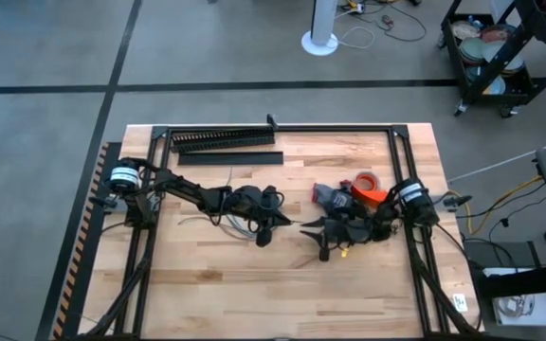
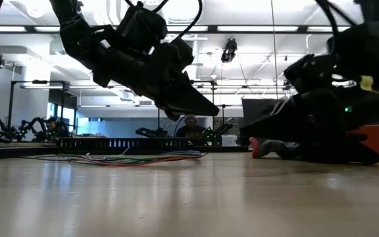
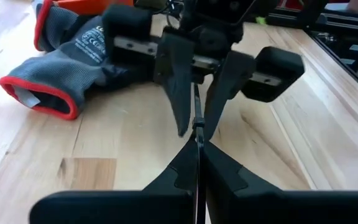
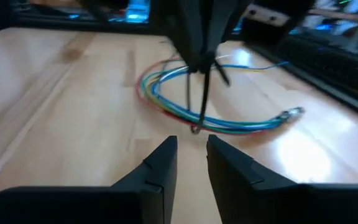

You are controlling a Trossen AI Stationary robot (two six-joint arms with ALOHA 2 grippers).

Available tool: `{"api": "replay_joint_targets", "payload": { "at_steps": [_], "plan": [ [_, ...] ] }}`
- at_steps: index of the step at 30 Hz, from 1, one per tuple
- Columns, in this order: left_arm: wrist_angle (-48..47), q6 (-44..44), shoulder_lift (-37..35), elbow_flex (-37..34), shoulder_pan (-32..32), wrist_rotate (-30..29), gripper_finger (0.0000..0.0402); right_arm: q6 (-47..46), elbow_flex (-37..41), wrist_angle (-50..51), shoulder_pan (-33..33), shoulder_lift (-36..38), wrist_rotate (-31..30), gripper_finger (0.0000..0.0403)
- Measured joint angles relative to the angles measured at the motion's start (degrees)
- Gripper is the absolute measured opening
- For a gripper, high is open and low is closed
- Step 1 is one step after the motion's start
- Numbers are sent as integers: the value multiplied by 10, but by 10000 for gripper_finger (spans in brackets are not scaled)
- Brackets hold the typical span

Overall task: Ziptie cables
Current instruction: Wrap the black zip tie on the cable

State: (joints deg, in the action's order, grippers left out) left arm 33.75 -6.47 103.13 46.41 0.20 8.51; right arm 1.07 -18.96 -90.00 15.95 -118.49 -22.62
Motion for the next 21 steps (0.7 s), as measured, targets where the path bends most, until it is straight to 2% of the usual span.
{"api": "replay_joint_targets", "payload": {
  "at_steps": [4,12,21],
  "plan": [
    [2,-6,0,0,0,0,0,36,-17,-1,-34,0,56,58],
    [3,-20,0,0,0,0,0,45,-17,-1,-55,24,66,49],
    [11,-20,0,0,0,0,0,55,-26,0,-56,44,81,61]
  ]
}}
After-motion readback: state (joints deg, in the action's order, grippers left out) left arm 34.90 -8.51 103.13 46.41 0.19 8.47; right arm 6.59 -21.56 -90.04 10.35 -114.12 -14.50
